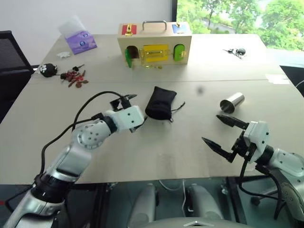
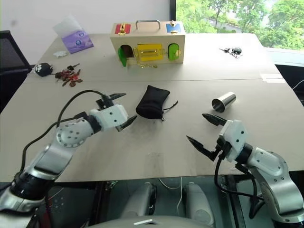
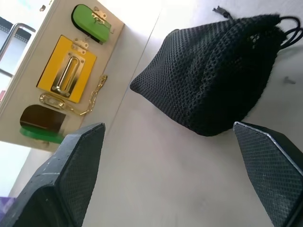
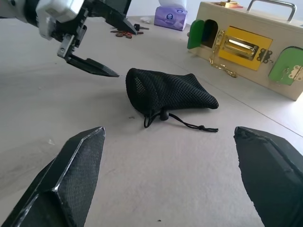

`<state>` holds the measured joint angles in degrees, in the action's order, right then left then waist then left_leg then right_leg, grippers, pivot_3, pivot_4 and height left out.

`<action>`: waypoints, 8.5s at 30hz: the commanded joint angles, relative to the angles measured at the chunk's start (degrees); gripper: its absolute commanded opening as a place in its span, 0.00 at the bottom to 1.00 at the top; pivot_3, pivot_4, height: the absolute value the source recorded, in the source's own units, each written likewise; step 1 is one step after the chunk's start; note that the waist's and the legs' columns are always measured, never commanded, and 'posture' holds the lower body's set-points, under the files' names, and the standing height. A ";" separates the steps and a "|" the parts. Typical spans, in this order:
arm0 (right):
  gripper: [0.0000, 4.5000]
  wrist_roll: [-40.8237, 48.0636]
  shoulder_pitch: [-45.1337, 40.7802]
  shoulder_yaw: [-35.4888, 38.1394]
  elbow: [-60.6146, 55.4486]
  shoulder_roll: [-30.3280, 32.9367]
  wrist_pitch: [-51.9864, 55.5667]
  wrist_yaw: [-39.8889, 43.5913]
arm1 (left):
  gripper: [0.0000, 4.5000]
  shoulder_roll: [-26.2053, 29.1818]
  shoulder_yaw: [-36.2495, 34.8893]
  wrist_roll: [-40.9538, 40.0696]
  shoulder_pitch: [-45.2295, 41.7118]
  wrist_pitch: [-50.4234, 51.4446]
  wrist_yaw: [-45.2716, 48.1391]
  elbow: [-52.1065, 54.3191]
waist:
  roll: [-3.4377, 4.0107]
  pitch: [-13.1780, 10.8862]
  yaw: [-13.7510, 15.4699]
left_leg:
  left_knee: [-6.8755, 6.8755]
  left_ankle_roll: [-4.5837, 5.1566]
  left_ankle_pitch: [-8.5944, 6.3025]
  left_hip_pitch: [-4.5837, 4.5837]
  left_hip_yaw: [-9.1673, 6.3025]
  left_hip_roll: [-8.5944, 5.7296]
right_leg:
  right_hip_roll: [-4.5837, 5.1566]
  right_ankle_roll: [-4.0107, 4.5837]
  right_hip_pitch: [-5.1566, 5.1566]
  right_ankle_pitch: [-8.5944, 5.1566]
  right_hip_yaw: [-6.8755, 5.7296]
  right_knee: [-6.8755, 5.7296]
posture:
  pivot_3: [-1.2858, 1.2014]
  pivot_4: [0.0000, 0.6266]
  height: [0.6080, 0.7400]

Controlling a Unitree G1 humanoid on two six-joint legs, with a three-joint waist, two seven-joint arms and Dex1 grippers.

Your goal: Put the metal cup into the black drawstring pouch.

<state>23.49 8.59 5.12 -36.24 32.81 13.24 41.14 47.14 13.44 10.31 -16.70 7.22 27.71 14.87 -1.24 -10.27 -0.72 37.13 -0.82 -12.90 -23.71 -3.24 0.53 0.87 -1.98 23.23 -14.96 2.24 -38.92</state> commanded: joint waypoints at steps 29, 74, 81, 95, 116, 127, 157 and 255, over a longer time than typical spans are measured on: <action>1.00 -29.84 -21.30 -8.69 10.24 5.48 14.47 -22.09 | 0.00 -17.17 -15.88 -16.87 -11.03 40.11 4.79 1.97 | -0.01 0.01 -0.24 | 0.14 0.01 0.00 -0.04 -0.12 -0.06 | 0.02 -0.01 0.00 0.01 -0.11 -0.13 | 0.52 0.24 1.00; 0.01 -32.20 -23.10 -0.42 12.25 -1.18 26.93 -13.86 | 0.00 -22.10 -24.90 -40.78 -12.43 64.22 5.44 3.69 | -0.07 0.04 -0.13 | 0.17 -0.01 0.01 -0.04 -0.15 -0.11 | 0.09 0.00 -0.02 0.02 -0.12 -0.18 | 0.52 0.24 1.00; 0.01 -1.62 -17.12 10.26 -7.04 -12.37 37.97 -2.72 | 0.00 -23.39 -25.80 -46.33 -15.61 67.90 6.45 -2.61 | -0.03 0.03 -0.15 | 0.15 0.00 0.00 -0.02 -0.27 -0.04 | 0.09 0.00 -0.04 0.02 -0.20 -0.22 | 0.52 0.24 1.00; 0.01 -0.55 -13.28 -8.27 5.43 -19.18 22.46 -5.06 | 0.00 -22.40 -19.47 -47.71 -19.97 67.33 7.05 -4.41 | -0.02 0.02 -0.39 | 0.18 -0.01 0.00 0.04 -0.27 -0.12 | 0.08 0.00 -0.08 0.01 -0.24 -0.25 | 0.52 0.24 1.00; 0.01 6.98 -18.08 -12.42 18.16 -26.86 20.53 -7.12 | 0.00 -18.49 -19.53 -50.27 -13.44 68.81 6.13 2.57 | -0.01 0.01 -0.42 | 0.15 -0.01 0.00 0.02 -0.26 -0.06 | 0.08 0.01 -0.02 0.01 -0.17 -0.27 | 0.52 0.24 1.00; 0.01 8.51 -17.30 -11.12 25.75 -26.66 18.17 -4.46 | 0.00 -18.32 -27.22 -51.80 -13.43 72.57 1.61 1.78 | -0.01 0.02 -0.35 | 0.14 -0.01 0.00 -0.01 -0.24 -0.06 | 0.10 0.01 0.00 0.01 -0.18 -0.26 | 0.52 0.24 1.00; 0.01 -12.57 -27.24 -22.20 39.74 -24.49 3.82 -7.00 | 0.00 -12.75 -26.17 -55.55 -6.78 68.85 4.68 7.24 | -0.07 0.05 -1.71 | 0.11 -0.02 0.01 0.23 -0.22 -0.03 | 0.06 0.00 -0.03 0.02 0.09 -0.33 | 0.52 0.24 1.00; 0.02 -32.78 -43.99 -20.39 53.45 -22.24 -16.95 -17.52 | 0.00 -8.37 -33.11 -62.42 6.83 44.23 14.55 7.78 | -0.09 -0.03 -1.73 | -0.05 -0.04 0.00 -0.05 -0.23 0.03 | 0.15 0.04 0.41 0.00 0.17 -0.55 | 0.52 0.24 1.00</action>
<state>-8.50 -35.45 -16.88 22.59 9.86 -4.44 24.56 39.40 -17.98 -50.35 -10.71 52.36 43.13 19.84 -1.33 -10.30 -2.45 37.08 -0.86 -12.90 -23.76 -3.46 0.57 1.02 -1.94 23.64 -14.96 2.42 -39.47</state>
